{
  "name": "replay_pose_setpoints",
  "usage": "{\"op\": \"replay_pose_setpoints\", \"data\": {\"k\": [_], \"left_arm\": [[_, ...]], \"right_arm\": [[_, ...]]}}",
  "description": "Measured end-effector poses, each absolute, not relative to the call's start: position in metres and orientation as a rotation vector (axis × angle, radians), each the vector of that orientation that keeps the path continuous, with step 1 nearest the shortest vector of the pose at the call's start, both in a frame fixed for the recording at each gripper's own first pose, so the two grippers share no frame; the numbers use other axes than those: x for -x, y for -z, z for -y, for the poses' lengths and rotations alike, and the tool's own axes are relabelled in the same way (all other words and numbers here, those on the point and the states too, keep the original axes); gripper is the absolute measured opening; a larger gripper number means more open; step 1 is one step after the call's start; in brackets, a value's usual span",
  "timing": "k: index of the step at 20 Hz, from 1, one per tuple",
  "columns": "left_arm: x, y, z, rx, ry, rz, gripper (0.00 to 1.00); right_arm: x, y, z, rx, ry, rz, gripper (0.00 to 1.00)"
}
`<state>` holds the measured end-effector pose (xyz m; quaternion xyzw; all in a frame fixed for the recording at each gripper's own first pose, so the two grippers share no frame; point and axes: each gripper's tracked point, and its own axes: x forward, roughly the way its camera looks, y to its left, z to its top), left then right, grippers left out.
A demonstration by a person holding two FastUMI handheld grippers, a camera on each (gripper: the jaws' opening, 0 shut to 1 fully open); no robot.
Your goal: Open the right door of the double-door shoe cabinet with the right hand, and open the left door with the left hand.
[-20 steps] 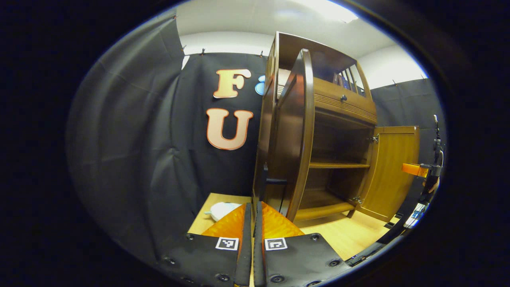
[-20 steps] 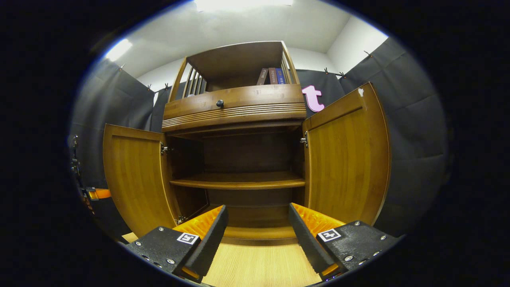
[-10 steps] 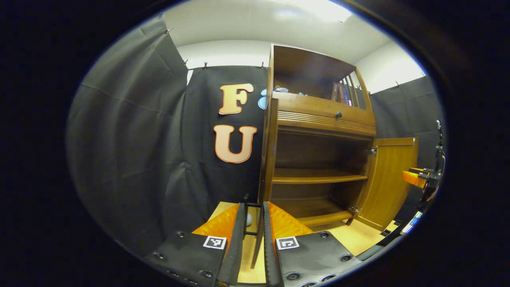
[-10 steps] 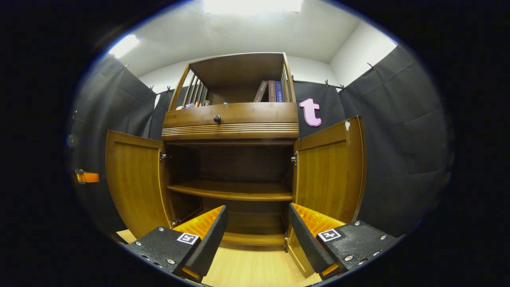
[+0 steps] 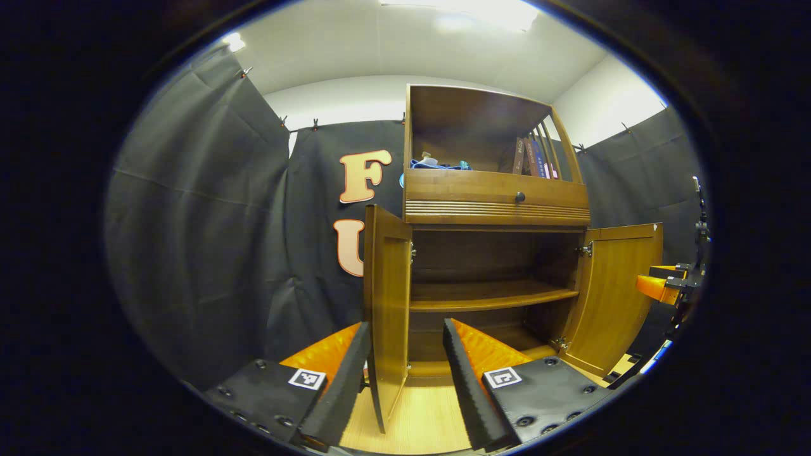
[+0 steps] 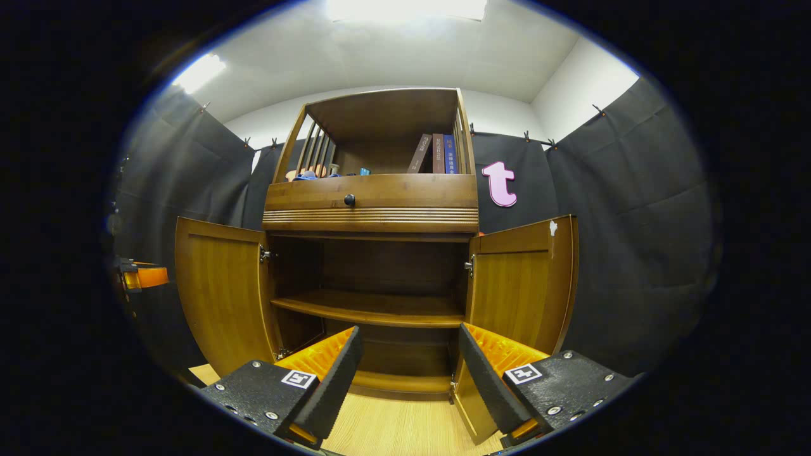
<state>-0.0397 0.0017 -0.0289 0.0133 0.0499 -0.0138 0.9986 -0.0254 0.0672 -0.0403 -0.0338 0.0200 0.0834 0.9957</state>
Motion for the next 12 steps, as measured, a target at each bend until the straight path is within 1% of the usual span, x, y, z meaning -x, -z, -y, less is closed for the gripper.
{"op": "replay_pose_setpoints", "data": {"k": [1,2,3,4,5,6,7,8,10,12], "left_arm": [[0.038,0.027,0.004,-0.012,0.034,-0.099,0.81],[0.036,0.024,0.009,0.004,0.036,-0.097,0.85],[0.035,0.022,0.011,0.018,0.034,-0.093,0.9],[0.034,0.019,0.013,0.025,0.032,-0.089,0.92],[0.034,0.018,0.013,0.022,0.026,-0.088,0.94],[0.035,0.018,0.014,0.014,0.02,-0.082,0.96],[0.035,0.017,0.015,0.006,0.016,-0.075,0.96],[0.035,0.015,0.017,0.001,0.014,-0.07,0.97],[0.035,0.014,0.022,0.002,0.02,-0.063,0.94],[0.035,0.016,0.022,0.0,0.022,-0.065,0.94]], "right_arm": [[0.026,0.039,-0.066,0.063,-0.17,-0.039,0.99],[0.026,0.036,-0.065,0.061,-0.174,-0.036,0.99],[0.027,0.035,-0.065,0.064,-0.178,-0.036,0.93],[0.029,0.035,-0.063,0.069,-0.181,-0.036,0.93],[0.03,0.036,-0.061,0.074,-0.182,-0.038,0.99],[0.03,0.036,-0.059,0.075,-0.182,-0.038,0.99],[0.031,0.036,-0.057,0.076,-0.182,-0.035,0.99],[0.03,0.034,-0.056,0.074,-0.181,-0.032,0.93],[0.032,0.032,-0.053,0.069,-0.178,-0.029,0.93],[0.032,0.032,-0.052,0.074,-0.178,-0.027,0.93]]}}
